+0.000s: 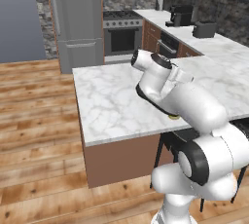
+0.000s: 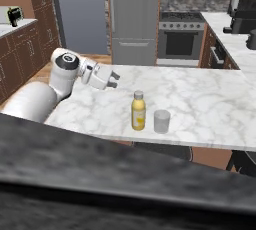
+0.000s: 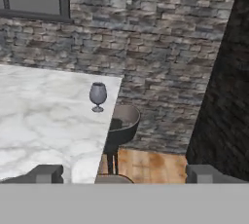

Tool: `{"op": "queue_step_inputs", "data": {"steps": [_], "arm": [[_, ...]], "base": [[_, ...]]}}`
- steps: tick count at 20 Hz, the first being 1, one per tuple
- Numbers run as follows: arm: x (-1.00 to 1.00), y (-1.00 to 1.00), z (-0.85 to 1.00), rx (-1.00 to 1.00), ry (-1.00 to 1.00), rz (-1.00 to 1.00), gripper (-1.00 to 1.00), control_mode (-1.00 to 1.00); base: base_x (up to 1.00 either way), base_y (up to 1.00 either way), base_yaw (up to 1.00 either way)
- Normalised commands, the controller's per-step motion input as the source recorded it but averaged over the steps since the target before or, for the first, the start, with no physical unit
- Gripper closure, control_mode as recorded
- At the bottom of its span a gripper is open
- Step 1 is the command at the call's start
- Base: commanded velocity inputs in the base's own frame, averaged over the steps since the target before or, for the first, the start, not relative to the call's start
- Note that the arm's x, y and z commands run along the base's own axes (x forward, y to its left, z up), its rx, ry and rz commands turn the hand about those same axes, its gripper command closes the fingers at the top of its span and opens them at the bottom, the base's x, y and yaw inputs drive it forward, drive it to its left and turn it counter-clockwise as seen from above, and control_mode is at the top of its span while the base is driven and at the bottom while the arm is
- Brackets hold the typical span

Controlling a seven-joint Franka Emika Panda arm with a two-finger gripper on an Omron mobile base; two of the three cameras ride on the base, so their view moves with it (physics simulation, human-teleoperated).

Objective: There is a wine glass and glass cup on the dining counter. Place the wine bottle next to the wine glass and the juice bottle next to the glass cup.

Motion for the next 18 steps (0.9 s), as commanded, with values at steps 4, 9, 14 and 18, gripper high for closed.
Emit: {"op": "queue_step_inputs", "data": {"steps": [4,9,14,18], "arm": [[-0.91,0.39,0.43,0.25,0.10,0.15,-1.00,-1.00],[-0.59,0.42,0.18,0.27,0.02,0.28,-1.00,-1.00],[-0.57,0.23,0.00,0.33,0.00,0.32,-1.00,-1.00],[-0.20,0.15,0.01,0.34,0.05,0.31,-1.00,-1.00]], "base": [[0.00,0.00,0.00],[0.00,0.00,0.00],[0.00,0.00,0.00],[0.00,0.00,0.00]]}}
